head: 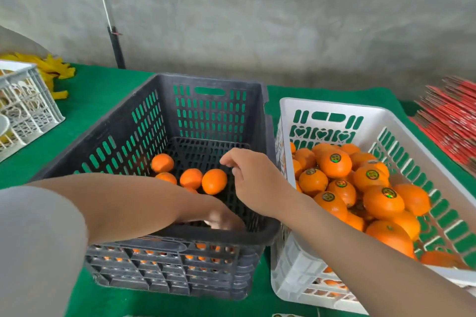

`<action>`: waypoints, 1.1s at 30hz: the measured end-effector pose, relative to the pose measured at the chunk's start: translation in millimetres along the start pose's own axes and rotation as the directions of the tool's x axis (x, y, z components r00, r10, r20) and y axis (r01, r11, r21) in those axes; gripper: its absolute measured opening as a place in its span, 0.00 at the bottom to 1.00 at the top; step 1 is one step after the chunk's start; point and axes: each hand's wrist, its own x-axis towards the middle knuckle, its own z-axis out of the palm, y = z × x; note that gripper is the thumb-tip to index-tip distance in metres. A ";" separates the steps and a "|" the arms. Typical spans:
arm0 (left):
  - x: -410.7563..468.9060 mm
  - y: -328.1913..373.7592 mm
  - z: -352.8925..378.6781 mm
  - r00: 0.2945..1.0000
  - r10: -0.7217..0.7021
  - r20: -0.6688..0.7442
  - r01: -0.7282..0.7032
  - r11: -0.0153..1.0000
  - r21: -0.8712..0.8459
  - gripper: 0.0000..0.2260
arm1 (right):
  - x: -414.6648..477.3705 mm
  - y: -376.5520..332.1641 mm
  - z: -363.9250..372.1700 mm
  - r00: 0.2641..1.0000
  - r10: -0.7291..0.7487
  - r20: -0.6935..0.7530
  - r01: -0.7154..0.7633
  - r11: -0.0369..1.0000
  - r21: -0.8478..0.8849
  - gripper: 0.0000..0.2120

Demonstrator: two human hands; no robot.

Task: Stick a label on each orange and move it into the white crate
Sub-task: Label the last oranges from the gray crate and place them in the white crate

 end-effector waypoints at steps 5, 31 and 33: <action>-81.5 -27.2 -55.6 0.987 0.049 -0.152 -0.111 0.896 -0.429 0.30 | -2.3 4.7 -1.4 0.991 0.033 -0.131 -0.019 0.994 0.107 0.21; -151.2 153.8 87.5 0.421 0.014 -0.907 -0.574 0.778 -0.255 0.33 | -185.5 25.9 -48.6 0.978 0.205 -0.041 -0.099 0.628 0.772 0.26; -127.8 168.1 108.4 0.426 -0.038 -0.904 -0.543 0.789 -0.289 0.33 | -203.8 39.8 -37.6 0.966 0.257 -0.013 -0.152 0.612 0.776 0.24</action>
